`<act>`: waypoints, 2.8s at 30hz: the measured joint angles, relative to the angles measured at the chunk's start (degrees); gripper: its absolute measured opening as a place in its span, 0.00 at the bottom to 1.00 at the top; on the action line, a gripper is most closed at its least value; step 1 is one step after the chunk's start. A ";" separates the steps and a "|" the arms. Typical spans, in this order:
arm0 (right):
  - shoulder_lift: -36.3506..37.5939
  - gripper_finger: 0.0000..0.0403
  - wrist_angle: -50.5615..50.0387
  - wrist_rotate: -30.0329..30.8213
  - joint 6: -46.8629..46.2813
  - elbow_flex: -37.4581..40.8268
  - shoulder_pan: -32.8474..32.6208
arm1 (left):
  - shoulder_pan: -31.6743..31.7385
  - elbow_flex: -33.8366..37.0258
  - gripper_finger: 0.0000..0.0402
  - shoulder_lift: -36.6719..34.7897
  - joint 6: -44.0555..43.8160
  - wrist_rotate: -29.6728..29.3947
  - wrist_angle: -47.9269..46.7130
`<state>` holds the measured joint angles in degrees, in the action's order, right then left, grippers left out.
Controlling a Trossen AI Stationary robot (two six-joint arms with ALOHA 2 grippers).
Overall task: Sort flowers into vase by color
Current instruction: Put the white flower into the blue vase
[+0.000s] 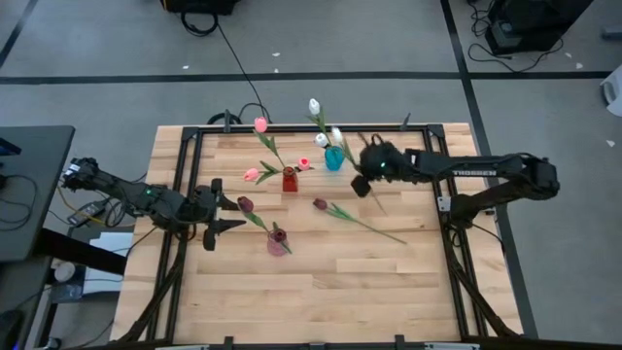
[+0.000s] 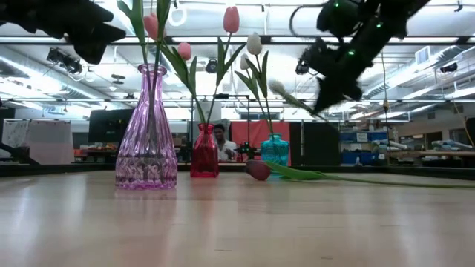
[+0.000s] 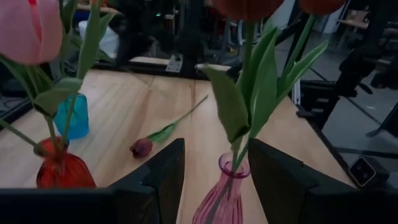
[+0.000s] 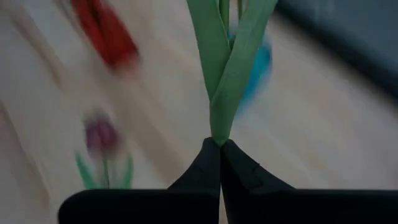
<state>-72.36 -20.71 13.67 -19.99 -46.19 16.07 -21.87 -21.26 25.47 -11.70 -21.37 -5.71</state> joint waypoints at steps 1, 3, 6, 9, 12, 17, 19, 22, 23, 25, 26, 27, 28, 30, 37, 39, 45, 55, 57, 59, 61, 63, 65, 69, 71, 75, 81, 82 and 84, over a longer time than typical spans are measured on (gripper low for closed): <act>0.42 0.02 5.63 -0.24 2.54 0.96 1.02 | 0.00 0.00 0.45 0.00 0.49 0.00 0.37; 0.74 0.02 15.99 -0.67 7.21 2.32 3.08 | 0.00 0.00 0.45 0.00 0.96 0.00 0.35; 0.61 0.02 25.63 -1.36 11.66 3.14 6.33 | 0.00 0.00 0.45 0.02 0.98 0.00 0.29; 0.55 0.02 32.63 -2.74 14.35 3.14 9.23 | 0.00 0.00 0.45 0.02 0.90 0.00 0.21; 0.36 0.02 40.26 -5.55 15.58 3.13 11.35 | 0.00 0.00 0.45 0.00 0.85 0.00 0.17; 0.33 0.02 51.82 -10.40 16.05 3.13 13.25 | 0.00 0.00 0.45 0.02 0.95 -0.35 0.15; 0.32 0.02 54.17 -10.75 16.73 3.13 13.76 | 0.00 0.00 0.45 0.02 0.96 -1.50 0.15; -0.70 0.02 56.86 -11.93 16.96 3.08 14.40 | 0.00 0.00 0.45 0.02 0.96 -2.05 0.05; -1.48 0.02 57.43 -12.47 16.75 3.08 14.64 | 0.00 0.00 0.45 0.02 0.96 -2.05 0.02; -3.76 0.02 59.37 -13.38 16.72 3.08 14.83 | 0.00 0.00 0.45 0.02 0.96 -2.56 0.04; -5.05 0.02 60.06 -13.52 16.75 3.08 14.83 | 0.00 0.00 0.45 0.02 0.96 -2.93 0.04; -6.45 0.02 61.11 -13.49 16.86 3.08 14.83 | 0.00 0.00 0.45 0.02 0.96 -3.11 0.02; -7.79 0.02 62.15 -13.48 17.02 3.08 14.83 | 0.00 0.00 0.45 0.00 0.96 -3.31 0.02; -10.11 0.02 64.45 -13.45 17.32 3.09 14.87 | 0.00 0.00 0.45 0.02 0.83 -3.61 -0.08; -11.84 0.02 64.89 -13.68 19.72 3.02 14.80 | 0.00 0.00 0.45 0.00 -3.04 -3.41 -2.99; -11.67 0.02 64.37 -13.75 20.33 3.06 14.67 | 0.00 0.00 0.45 0.02 -3.33 -3.35 -4.12; -9.27 0.02 62.76 -14.35 20.06 3.12 14.76 | 0.00 0.00 0.45 0.02 -3.54 -3.85 -4.20; -8.85 0.02 59.77 -14.96 19.24 3.13 14.02 | 0.11 0.00 0.45 0.00 -3.49 -4.17 -4.42; -8.85 0.02 59.01 -14.77 19.04 3.13 13.92 | 0.11 0.00 0.45 0.00 -3.53 -4.17 -4.48; -8.87 0.02 58.50 -14.82 18.78 3.13 13.63 | 0.11 0.00 0.45 0.00 -3.54 -4.17 -4.46; -8.58 0.02 58.21 -14.84 18.75 3.13 13.49 | 0.11 0.00 0.45 0.00 -3.65 -4.17 -4.53; -8.12 0.02 58.31 -14.95 18.44 3.13 13.49 | 0.11 0.00 0.45 0.00 -3.51 -4.17 -4.49; -7.49 0.02 58.60 -14.95 17.81 3.13 13.47 | 0.11 0.00 0.45 0.00 -3.48 -4.96 -4.43; -6.06 0.02 58.16 -15.12 16.58 3.13 12.90 | 0.11 0.00 0.45 0.00 -3.52 -5.66 -4.46; -5.26 0.02 57.93 -15.21 15.78 3.13 12.44 | 0.11 0.00 0.45 0.00 -3.52 -5.66 -4.48; -4.45 0.02 57.87 -15.21 15.70 3.10 11.63 | 0.11 0.00 0.45 -0.06 -3.48 -5.61 -4.53; -4.35 0.02 56.31 -14.80 15.67 3.10 11.37 | 0.11 -0.04 0.45 -0.09 -3.37 -5.57 -4.55; -4.35 0.02 55.76 -14.80 15.67 3.10 11.37 | 0.11 -0.04 0.45 -0.09 -3.36 -5.57 -4.53; -4.35 0.02 54.89 -14.78 15.75 3.10 11.23 | 0.11 -0.04 0.45 -0.09 -3.35 -5.55 -4.53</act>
<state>-76.71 34.18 -1.11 -4.24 -43.09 27.30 -21.76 -21.30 25.39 -15.06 -26.92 -10.25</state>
